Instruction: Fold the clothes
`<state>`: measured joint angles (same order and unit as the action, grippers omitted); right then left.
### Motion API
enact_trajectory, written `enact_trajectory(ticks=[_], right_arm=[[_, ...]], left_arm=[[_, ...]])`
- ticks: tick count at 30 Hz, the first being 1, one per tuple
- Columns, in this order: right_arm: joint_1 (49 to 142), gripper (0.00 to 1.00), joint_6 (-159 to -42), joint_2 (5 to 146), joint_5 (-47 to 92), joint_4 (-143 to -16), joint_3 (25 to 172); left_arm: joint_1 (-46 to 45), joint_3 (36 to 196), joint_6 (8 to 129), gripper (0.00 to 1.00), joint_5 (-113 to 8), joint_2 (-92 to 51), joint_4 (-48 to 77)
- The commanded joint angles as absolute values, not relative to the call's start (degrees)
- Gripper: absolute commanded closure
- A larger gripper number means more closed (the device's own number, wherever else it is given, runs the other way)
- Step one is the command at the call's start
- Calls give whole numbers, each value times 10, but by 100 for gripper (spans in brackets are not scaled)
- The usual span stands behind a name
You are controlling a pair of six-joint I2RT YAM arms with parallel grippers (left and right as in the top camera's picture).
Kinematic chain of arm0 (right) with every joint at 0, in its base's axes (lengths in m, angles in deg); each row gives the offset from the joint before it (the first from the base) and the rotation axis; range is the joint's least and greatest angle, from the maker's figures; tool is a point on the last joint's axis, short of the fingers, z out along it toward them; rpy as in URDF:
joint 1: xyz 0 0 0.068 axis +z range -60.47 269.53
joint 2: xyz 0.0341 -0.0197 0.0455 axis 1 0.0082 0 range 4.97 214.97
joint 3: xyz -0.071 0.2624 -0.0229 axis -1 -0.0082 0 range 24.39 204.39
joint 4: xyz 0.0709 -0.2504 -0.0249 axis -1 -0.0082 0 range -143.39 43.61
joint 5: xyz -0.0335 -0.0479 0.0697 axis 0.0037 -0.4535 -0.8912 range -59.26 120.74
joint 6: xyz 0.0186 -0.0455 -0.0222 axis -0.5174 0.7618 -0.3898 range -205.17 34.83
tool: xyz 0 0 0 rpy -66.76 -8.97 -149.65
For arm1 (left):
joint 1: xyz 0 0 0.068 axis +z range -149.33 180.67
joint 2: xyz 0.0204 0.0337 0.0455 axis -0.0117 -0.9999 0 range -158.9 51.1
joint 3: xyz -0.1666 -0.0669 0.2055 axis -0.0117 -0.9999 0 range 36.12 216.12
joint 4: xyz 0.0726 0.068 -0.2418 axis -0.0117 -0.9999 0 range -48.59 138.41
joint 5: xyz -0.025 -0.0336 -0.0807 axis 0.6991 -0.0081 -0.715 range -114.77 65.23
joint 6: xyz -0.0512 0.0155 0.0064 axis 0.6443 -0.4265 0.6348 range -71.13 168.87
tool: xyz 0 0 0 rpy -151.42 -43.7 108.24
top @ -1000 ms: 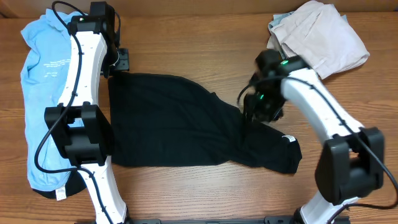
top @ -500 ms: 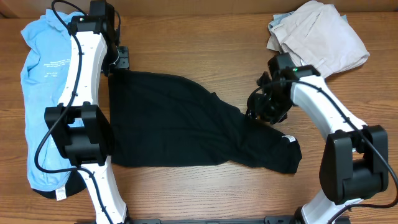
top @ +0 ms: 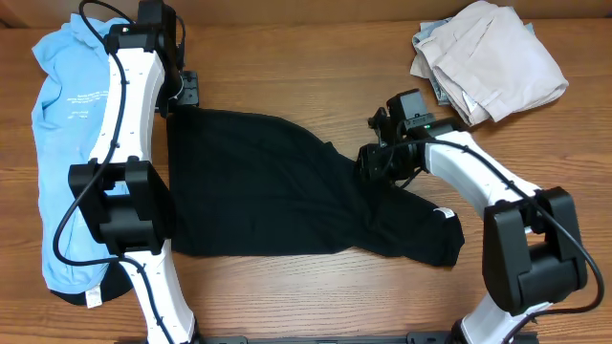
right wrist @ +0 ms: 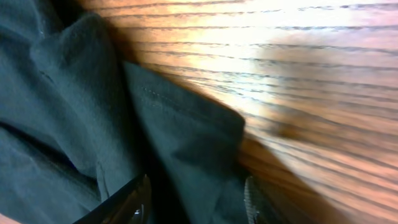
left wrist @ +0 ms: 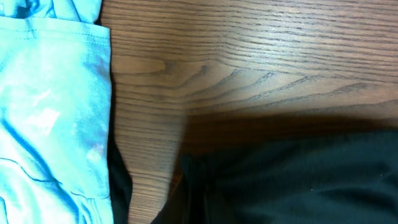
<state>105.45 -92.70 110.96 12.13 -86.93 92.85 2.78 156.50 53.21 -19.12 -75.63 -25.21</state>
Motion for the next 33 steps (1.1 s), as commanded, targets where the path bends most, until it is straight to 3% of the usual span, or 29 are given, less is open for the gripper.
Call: enact_trajectory(ticks=[1,11,17,23,30,33], right_arm=[[1058,56,-922,1118,126,-853,922],[1060,60,-922,1146,124,-839,922],[1060,71,-922,1155,111,-840,923],[1052,74,-922,1154,111,-848,944],[1051,96,-922,1154,109,-863,958],[1045,96,-922,1148,109,-868,966]], left_arm=[[29,1577,532,96,-188,-756,-251],[29,1577,531,96,-188,-756,-252],[29,1577,531,96,-188,-756,-252],[29,1577,531,96,-188,-756,-252],[29,1577,531,96,-188,-756,-251],[29,1577,531,96,-188,-755,-251]])
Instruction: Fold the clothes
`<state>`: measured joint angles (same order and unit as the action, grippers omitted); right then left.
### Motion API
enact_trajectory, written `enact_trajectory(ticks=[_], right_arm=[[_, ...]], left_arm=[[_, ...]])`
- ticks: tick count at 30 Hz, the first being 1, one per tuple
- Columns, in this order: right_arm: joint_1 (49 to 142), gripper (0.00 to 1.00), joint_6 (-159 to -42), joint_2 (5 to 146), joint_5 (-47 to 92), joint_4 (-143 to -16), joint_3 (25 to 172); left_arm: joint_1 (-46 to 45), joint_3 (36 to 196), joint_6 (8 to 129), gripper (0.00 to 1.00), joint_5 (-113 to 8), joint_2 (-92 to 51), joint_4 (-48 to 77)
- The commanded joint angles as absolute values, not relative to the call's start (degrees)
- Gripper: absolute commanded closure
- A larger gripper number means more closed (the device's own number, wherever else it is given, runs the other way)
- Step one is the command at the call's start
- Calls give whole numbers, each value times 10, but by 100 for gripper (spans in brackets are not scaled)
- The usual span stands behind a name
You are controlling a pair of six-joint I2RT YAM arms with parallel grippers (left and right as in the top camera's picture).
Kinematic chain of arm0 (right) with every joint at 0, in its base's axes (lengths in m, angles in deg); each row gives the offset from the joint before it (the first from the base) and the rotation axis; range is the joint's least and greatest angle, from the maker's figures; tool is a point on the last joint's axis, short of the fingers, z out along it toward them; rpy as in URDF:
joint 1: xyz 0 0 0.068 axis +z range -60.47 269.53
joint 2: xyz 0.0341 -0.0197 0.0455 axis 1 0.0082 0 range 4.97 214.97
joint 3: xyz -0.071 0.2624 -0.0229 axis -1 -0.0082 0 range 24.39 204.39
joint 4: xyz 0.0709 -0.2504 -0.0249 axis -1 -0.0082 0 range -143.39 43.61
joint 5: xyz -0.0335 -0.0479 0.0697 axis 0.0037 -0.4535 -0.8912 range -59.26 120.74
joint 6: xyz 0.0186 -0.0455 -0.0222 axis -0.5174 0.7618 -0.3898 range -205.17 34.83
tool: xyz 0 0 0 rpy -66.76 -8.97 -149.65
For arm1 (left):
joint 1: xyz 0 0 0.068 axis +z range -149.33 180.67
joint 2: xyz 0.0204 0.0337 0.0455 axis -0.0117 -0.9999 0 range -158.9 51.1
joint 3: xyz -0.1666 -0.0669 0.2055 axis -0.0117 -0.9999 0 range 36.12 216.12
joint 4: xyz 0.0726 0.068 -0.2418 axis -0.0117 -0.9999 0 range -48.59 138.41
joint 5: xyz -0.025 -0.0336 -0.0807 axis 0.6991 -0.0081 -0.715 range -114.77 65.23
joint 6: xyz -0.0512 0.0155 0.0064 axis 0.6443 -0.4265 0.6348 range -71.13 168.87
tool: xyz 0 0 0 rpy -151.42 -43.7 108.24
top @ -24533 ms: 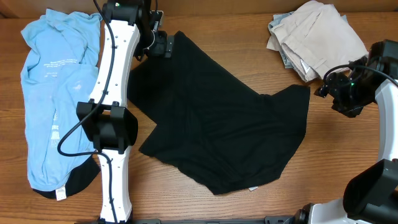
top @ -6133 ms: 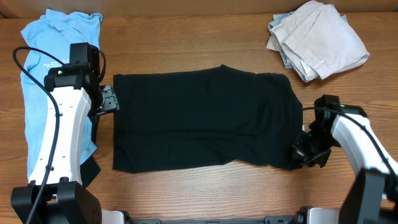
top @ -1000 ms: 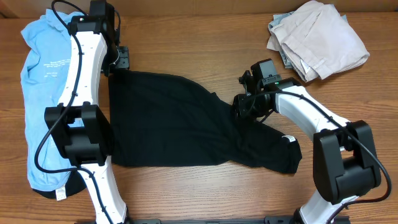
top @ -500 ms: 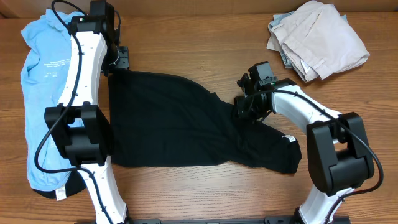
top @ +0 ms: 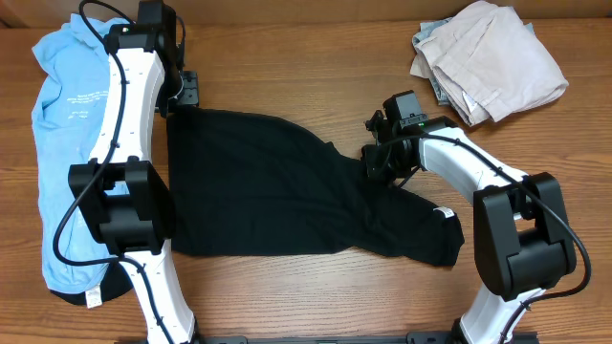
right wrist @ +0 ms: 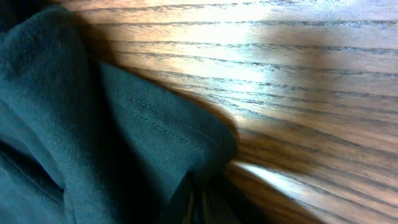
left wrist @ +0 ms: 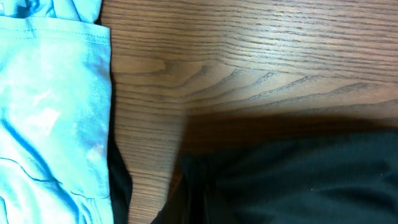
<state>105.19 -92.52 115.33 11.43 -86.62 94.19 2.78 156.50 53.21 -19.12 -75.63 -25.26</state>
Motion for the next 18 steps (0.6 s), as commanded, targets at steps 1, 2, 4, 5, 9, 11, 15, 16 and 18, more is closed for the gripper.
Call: enact_trajectory(ticks=[1,2,4,5,9,11,15,16,18], right_arm=[[1041,96,-922,1144,109,-873,975],[1033,96,-922,1139,109,-883,991],[1019,96,-922,1132,109,-899,1021],[1008,96,-922,1130,110,-909,1045],[959,96,-907,1130,134,-934,1161],[946,96,-905,1130,162,-922,1191],[931,96,-889,1130,168,-919,1208],[931,96,-884,1132,168,-923,1208],[931,96,-881,1137,178,-934,1208]], left_arm=[[29,1578,531,96,-188,-755,-251],[29,1579,532,96,-188,-755,-251],[29,1586,532,96,-188,-755,-256],[29,1591,532,96,-189,-755,-260],[29,1625,532,96,-189,-755,-275],[29,1636,532,96,-189,-755,-274],[29,1638,532,96,-189,-755,-268],[29,1637,532,96,-189,-755,-267],[29,1637,531,96,-191,-755,-263]])
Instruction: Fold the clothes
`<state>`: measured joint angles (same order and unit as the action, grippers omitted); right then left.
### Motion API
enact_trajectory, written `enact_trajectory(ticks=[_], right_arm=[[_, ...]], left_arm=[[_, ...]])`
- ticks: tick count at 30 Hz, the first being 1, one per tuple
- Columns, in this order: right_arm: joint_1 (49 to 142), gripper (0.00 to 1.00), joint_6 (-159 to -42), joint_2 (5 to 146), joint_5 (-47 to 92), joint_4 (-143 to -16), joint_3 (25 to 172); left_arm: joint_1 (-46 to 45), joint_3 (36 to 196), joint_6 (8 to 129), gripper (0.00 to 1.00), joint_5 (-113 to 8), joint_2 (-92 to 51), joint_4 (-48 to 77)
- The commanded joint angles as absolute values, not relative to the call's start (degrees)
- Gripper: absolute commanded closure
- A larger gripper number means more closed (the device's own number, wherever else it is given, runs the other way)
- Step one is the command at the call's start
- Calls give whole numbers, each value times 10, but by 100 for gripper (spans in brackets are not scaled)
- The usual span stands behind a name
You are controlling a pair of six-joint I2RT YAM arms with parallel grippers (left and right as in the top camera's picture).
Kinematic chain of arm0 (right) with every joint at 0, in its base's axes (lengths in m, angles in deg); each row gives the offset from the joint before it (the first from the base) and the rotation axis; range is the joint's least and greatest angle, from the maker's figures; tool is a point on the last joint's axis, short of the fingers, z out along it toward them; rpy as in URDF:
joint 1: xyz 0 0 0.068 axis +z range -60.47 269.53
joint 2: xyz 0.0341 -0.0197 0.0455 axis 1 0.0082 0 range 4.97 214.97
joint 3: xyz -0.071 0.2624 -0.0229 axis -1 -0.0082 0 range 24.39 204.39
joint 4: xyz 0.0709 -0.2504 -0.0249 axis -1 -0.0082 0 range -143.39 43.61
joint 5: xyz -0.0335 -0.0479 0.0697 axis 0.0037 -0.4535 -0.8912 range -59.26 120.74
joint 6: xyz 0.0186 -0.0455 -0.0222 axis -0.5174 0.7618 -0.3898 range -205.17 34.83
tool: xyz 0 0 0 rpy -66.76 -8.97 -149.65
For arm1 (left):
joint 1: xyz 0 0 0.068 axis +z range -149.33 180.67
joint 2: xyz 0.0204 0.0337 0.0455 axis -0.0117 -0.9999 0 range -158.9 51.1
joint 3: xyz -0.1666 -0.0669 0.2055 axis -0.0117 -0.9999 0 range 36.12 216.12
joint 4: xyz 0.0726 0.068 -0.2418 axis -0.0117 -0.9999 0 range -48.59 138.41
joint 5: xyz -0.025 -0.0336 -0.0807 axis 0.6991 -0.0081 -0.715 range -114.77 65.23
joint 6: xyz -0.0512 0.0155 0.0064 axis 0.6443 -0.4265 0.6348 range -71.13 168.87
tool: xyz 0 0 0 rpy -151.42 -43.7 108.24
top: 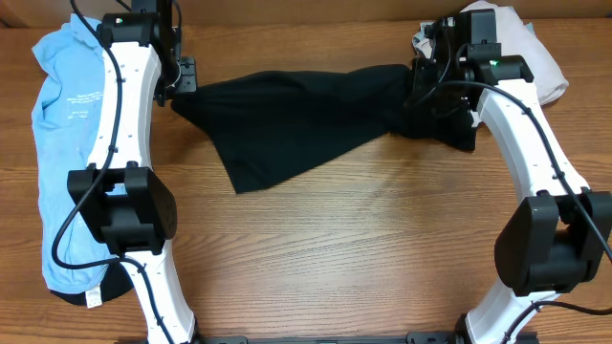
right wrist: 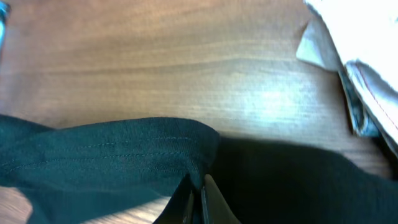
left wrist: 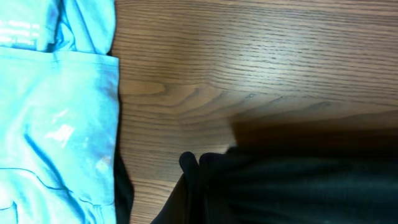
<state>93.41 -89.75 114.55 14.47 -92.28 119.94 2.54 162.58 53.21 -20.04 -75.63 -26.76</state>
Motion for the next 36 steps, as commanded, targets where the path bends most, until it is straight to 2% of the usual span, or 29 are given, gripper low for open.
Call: enact_trajectory(ticks=[1,18,19,21,22,26,31,36], right_arm=[[931,96,-881,1139,181,-937,1207],[933,96,-881,1115,180,-976,1219],[933,89,-881,1116,180,-977,1219],[933,66,-881,1116,180,-976,1219],[933,62,-881,1116,180,-973,1219],[933,59,-881,1117,175,-969,1219],[941,46,-861,1135,149,-963,1219],[973,40,-845,1188,132,-912,1219]], left_arm=[[29,1637,531,96,-192,-755,-261],[29,1679,521,96,-200,-755,-289],[29,1679,521,96,-200,-755,-289],[29,1678,521,96,-200,-755,-290],[29,1678,521,96,-200,-755,-290],[29,1678,521,96,-204,-755,-289],[29,1678,521,96,-204,-755,-289],[29,1678,521,96,-218,-755,-289]])
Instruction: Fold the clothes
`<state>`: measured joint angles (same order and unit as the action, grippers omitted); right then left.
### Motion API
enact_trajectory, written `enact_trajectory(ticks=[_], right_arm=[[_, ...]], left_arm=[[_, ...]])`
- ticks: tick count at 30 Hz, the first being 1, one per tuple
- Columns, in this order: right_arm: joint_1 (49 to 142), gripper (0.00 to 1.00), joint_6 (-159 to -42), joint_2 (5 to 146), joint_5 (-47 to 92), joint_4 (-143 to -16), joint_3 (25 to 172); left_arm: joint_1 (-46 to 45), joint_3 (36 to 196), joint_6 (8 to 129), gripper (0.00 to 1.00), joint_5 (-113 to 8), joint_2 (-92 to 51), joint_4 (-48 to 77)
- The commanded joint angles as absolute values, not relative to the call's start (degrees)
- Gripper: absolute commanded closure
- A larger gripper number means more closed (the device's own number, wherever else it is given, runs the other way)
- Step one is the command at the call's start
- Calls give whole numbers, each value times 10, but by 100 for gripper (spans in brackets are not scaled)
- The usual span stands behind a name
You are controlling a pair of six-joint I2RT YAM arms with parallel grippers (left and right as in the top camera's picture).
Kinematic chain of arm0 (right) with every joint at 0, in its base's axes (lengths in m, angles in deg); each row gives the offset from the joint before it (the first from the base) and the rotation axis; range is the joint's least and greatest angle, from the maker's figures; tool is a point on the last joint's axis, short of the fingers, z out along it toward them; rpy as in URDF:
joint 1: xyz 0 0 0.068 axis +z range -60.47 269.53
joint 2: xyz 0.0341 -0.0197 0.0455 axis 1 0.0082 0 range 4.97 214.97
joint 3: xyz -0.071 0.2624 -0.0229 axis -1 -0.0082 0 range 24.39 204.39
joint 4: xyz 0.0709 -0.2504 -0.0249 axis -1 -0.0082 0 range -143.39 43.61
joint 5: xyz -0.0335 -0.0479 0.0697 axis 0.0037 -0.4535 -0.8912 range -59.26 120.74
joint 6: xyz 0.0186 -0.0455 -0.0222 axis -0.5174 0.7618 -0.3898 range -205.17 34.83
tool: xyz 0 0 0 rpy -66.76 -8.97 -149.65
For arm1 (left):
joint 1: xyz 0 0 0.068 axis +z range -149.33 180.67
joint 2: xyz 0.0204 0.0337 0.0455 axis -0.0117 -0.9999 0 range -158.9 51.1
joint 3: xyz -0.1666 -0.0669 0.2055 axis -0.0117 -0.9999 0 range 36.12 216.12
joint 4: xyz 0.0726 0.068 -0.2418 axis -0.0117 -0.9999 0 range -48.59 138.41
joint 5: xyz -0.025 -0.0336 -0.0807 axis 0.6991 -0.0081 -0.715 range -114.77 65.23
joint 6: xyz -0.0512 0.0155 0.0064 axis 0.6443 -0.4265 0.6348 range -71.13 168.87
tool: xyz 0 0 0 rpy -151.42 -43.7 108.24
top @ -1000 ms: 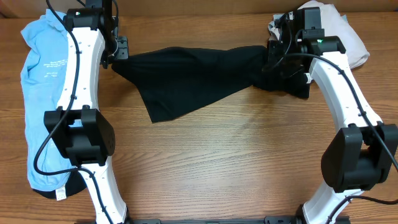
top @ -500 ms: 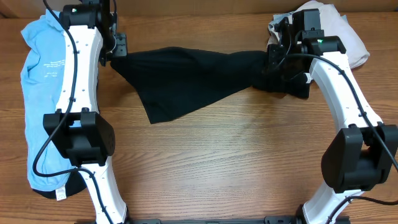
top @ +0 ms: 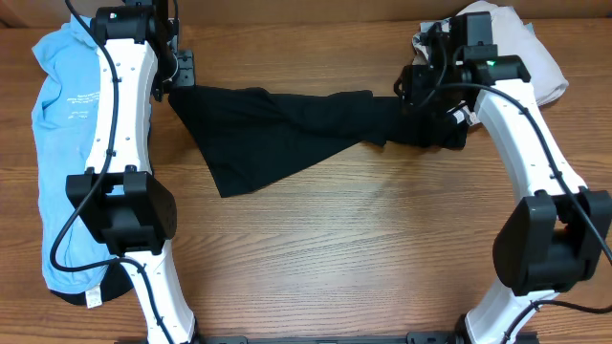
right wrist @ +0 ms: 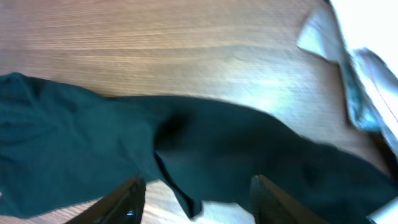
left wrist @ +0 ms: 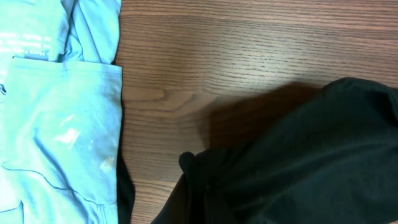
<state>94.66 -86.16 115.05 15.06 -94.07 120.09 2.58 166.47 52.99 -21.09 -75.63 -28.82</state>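
Note:
A black garment [top: 287,124] lies stretched in a twisted band across the far part of the table, with a flap hanging toward the middle. My left gripper [top: 178,84] is shut on its left corner; in the left wrist view the gripper [left wrist: 196,208] shows the black cloth [left wrist: 298,155] bunched between its jaws. My right gripper [top: 413,91] hovers open over the garment's right end. In the right wrist view its fingers [right wrist: 132,200] stand wide apart above the black cloth [right wrist: 249,155], with nothing between them.
A light blue shirt [top: 57,143] lies along the left edge of the table, also seen beside the left gripper as blue cloth [left wrist: 56,124]. A pile of pale beige clothes [top: 540,62] sits at the far right corner, its edge [right wrist: 373,56] close to my right gripper.
My right gripper has opened and let go of the garment's right edge, which now lies on the table under it. The left gripper still holds its corner, and the cloth has sagged.
The black garment lay spread in the middle of the table, my left gripper at its far left corner and my right gripper open around its right edge. The right gripper then shut on that edge. Then the garment hung stretched between both grippers at the far side. Now the right has released it.

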Motion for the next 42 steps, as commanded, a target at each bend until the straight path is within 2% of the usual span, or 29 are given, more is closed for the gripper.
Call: enact_trajectory(ticks=[1,11,22,31,32,34,42], right_arm=[[977,39,-844,1196,130,-902,1219],[1019,39,-832,1259,133,-861,1219],[1019,47,-834,1259,133,-832,1219],[1019,70,-837,1258,130,-825,1220],[1019,75,-839,1258,130,-824,1220],[1018,95,-839,1255,130,-825,1221],[987,96,-849,1185,130,-918,1298]], left_arm=[[29,1678,522,96,-219,-755,-289],[29,1678,523,96,-219,-756,-289],[29,1678,523,96,-219,-756,-277],[29,1678,523,96,-219,-755,-276],[29,1678,523,96,-219,-756,-276],[29,1678,523,96,-219,-756,-276],[29,1712,523,96,-218,-753,-300]])
